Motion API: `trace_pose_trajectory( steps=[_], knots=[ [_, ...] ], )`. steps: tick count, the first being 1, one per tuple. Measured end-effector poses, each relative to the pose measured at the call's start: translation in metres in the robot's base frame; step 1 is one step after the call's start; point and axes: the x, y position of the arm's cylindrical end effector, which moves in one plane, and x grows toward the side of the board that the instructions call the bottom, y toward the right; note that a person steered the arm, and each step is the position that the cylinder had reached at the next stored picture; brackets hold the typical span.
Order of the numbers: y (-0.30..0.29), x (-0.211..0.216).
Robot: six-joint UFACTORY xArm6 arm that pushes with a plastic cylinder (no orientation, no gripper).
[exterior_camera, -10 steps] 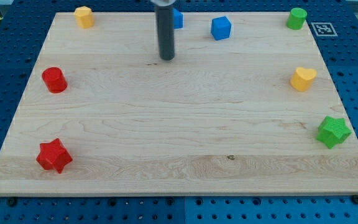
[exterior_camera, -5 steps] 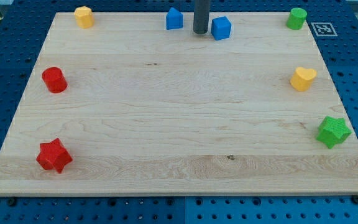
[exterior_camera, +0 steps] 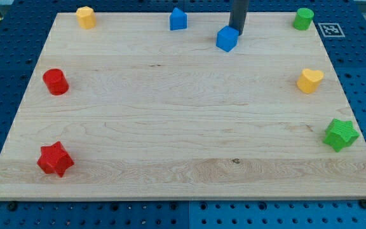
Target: Move the blue cube to the bottom center
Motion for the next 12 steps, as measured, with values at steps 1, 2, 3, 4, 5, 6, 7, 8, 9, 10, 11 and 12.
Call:
trace_pose_trajectory(
  steps=[1,2,3,4,5,6,7,8,9,10,11,12],
  knots=[
    [-0.005,0.016],
    [-0.028,0.019],
    [-0.046,0.019],
    [-0.047,0.027],
    [-0.053,0.040],
    [-0.072,0.050],
    [-0.074,0.063],
    [-0.074,0.082],
    [-0.074,0.100],
    [-0.074,0.119],
    [-0.074,0.140],
    [-0.074,0.161]
  ],
)
